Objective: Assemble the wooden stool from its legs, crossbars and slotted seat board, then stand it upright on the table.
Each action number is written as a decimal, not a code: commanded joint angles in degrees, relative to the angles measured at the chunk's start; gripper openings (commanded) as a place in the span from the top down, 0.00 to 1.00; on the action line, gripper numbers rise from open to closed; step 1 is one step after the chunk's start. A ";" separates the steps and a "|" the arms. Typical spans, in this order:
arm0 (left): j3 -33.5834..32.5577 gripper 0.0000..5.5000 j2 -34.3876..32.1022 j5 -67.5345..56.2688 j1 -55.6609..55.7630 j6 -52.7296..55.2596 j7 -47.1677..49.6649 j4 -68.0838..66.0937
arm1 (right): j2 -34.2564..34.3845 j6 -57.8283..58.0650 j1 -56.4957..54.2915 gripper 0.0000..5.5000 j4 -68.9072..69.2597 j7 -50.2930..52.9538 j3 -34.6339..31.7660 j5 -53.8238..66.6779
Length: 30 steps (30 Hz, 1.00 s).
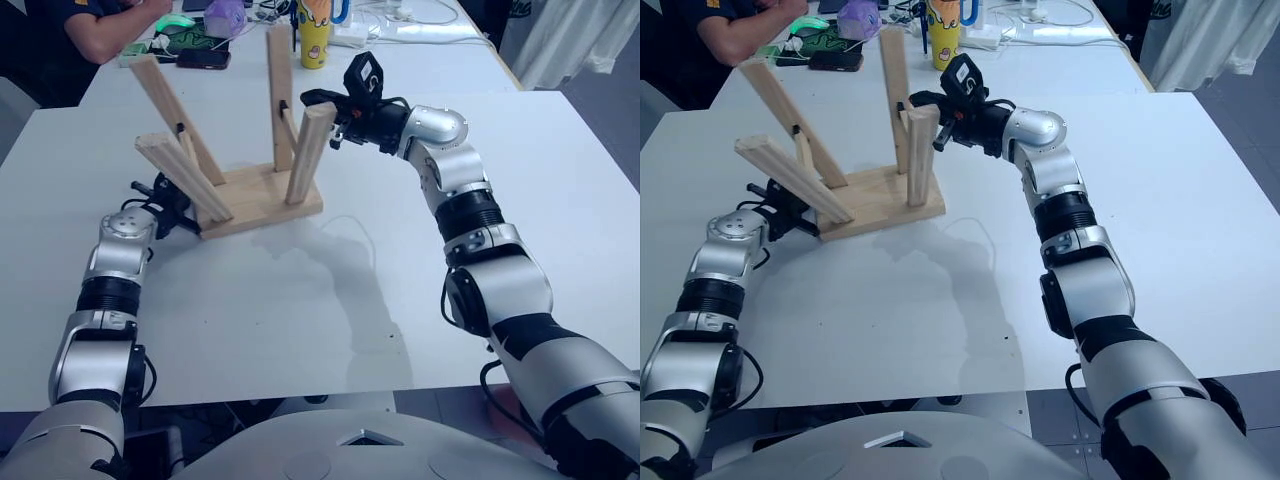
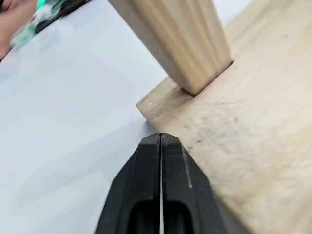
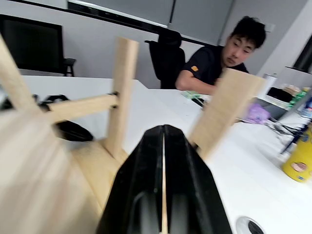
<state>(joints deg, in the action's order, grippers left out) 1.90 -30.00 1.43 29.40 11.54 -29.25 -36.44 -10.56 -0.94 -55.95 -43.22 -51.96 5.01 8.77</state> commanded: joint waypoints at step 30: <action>1.51 0.99 2.27 -3.02 -21.65 13.54 -3.39 25.85 | -8.88 29.03 33.38 1.00 30.53 15.96 3.80 -4.71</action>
<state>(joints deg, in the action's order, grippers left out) 1.37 -28.30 -1.09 12.34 20.24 -30.70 -14.10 -19.03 25.32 -25.92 -16.96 -34.69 7.45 3.41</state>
